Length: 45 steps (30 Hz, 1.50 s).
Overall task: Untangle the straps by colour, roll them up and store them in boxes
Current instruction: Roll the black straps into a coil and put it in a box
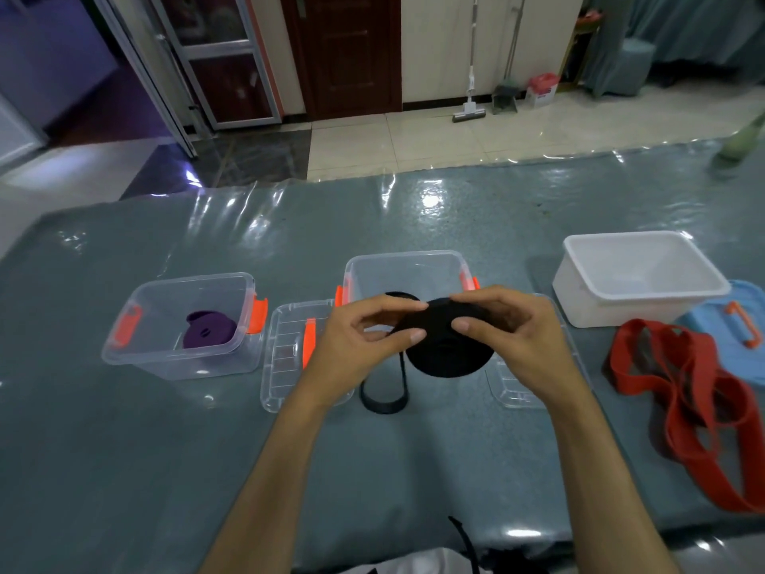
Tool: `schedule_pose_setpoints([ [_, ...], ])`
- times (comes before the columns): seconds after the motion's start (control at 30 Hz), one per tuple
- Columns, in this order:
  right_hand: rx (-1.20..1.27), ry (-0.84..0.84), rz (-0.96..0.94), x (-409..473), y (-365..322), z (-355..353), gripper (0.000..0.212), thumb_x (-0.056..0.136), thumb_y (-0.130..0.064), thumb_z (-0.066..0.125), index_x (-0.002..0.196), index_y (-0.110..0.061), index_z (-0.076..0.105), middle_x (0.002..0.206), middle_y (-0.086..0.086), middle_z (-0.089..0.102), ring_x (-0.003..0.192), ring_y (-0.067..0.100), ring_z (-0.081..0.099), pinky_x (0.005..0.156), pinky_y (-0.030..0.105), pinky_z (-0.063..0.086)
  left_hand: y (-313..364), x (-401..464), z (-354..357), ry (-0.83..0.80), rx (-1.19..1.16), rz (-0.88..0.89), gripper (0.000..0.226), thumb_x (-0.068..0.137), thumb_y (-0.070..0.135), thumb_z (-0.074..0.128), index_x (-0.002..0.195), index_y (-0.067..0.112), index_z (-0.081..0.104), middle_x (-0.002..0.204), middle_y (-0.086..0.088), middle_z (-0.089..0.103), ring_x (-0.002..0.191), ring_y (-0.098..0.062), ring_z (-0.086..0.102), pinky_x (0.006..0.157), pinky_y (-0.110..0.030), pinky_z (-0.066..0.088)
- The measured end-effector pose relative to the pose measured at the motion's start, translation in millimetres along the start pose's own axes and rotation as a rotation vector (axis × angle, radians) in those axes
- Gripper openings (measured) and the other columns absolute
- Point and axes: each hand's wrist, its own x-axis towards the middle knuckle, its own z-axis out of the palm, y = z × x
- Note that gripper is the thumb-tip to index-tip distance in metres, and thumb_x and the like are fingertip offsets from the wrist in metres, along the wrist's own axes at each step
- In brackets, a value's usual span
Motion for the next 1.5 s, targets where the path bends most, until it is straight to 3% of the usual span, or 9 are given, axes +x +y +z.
schedule_pose_setpoints([
  [0.2, 0.041, -0.016, 0.163, -13.9, 2.6, -11.9, 0.031, 0.086, -0.010, 0.088, 0.106, -0.015, 0.064, 0.092, 0.021, 0.078, 0.084, 0.037, 0.078, 0.070, 0.040, 0.063, -4.2, -1.2, 6.1, 0.086, 0.011, -0.031, 0.033, 0.078, 0.033, 0.093, 0.106, 0.035, 0.074, 0.106, 0.001, 0.079, 0.103, -0.021, 0.077, 0.093, -0.033, 0.062],
  [0.3, 0.051, -0.092, 0.217, -22.8, 2.1, -19.8, 0.044, 0.084, -0.017, 0.089, 0.124, -0.024, 0.070, 0.092, 0.018, 0.080, 0.084, 0.034, 0.078, 0.074, 0.034, 0.063, -8.8, -5.8, 12.7, 0.040, 0.048, -0.029, 0.024, 0.081, 0.032, 0.091, 0.099, 0.036, 0.076, 0.105, 0.004, 0.078, 0.100, -0.019, 0.077, 0.090, -0.029, 0.061],
  [0.4, -0.001, -0.001, 0.153, -29.2, 2.7, -17.7, 0.037, 0.081, -0.022, 0.091, 0.115, -0.024, 0.078, 0.102, 0.011, 0.082, 0.089, 0.029, 0.079, 0.077, 0.031, 0.064, -13.0, -10.7, 13.1, -0.051, 0.081, -0.088, 0.031, 0.086, 0.026, 0.089, 0.112, 0.035, 0.075, 0.112, 0.006, 0.078, 0.109, -0.016, 0.075, 0.097, -0.033, 0.059],
  [0.6, 0.072, -0.114, 0.406, -36.1, 6.6, -18.2, 0.056, 0.071, -0.037, 0.098, 0.117, -0.032, 0.066, 0.097, 0.020, 0.081, 0.090, 0.042, 0.079, 0.073, 0.047, 0.061, -17.5, -15.5, 8.5, -0.054, 0.100, -0.066, 0.037, 0.084, 0.030, 0.090, 0.117, 0.041, 0.076, 0.111, 0.010, 0.079, 0.111, -0.012, 0.075, 0.097, -0.018, 0.055],
  [0.7, 0.047, -0.098, 0.355, -38.1, 5.4, -17.4, 0.061, 0.075, -0.034, 0.095, 0.130, -0.034, 0.070, 0.098, 0.016, 0.082, 0.093, 0.037, 0.080, 0.078, 0.047, 0.066, -22.5, -19.0, 14.8, -0.008, 0.066, -0.067, 0.030, 0.083, 0.028, 0.091, 0.109, 0.036, 0.077, 0.108, 0.007, 0.080, 0.108, -0.015, 0.076, 0.096, -0.021, 0.056],
  [0.83, 0.065, -0.010, 0.307, -39.3, 5.1, -11.2, 0.052, 0.073, -0.038, 0.097, 0.117, -0.026, 0.074, 0.098, 0.015, 0.082, 0.089, 0.034, 0.081, 0.074, 0.037, 0.065, -20.0, -20.1, 10.1, -0.065, 0.002, -0.117, 0.033, 0.086, 0.023, 0.089, 0.115, 0.034, 0.078, 0.113, 0.002, 0.080, 0.112, -0.018, 0.075, 0.103, -0.033, 0.058],
  [1.03, 0.049, -0.121, 0.364, -38.3, 13.5, -9.6, 0.065, 0.075, -0.036, 0.097, 0.131, -0.034, 0.063, 0.098, 0.019, 0.081, 0.093, 0.043, 0.079, 0.078, 0.057, 0.064, -23.1, -18.0, 10.4, 0.017, 0.013, -0.117, 0.025, 0.080, 0.025, 0.093, 0.100, 0.031, 0.078, 0.105, 0.003, 0.080, 0.101, -0.018, 0.078, 0.089, -0.028, 0.061],
  [1.27, 0.045, 0.070, 0.306, -39.6, 19.1, -6.5, 0.045, 0.070, -0.029, 0.096, 0.105, -0.031, 0.067, 0.102, 0.012, 0.082, 0.090, 0.034, 0.080, 0.073, 0.043, 0.066, -36.1, -20.6, 3.9, 0.033, -0.103, -0.165, 0.024, 0.081, 0.028, 0.091, 0.099, 0.026, 0.076, 0.107, -0.001, 0.079, 0.102, -0.024, 0.079, 0.090, -0.034, 0.062],
  [1.5, 0.100, 0.140, 0.318, -35.1, 33.5, 0.0, 0.046, 0.071, -0.028, 0.096, 0.105, -0.028, 0.065, 0.105, 0.011, 0.081, 0.085, 0.029, 0.080, 0.064, 0.033, 0.062, -52.2, -18.0, 16.4, 0.192, -0.183, -0.178, 0.016, 0.077, 0.032, 0.090, 0.087, 0.025, 0.080, 0.101, 0.006, 0.078, 0.095, -0.021, 0.079, 0.086, -0.024, 0.060],
])
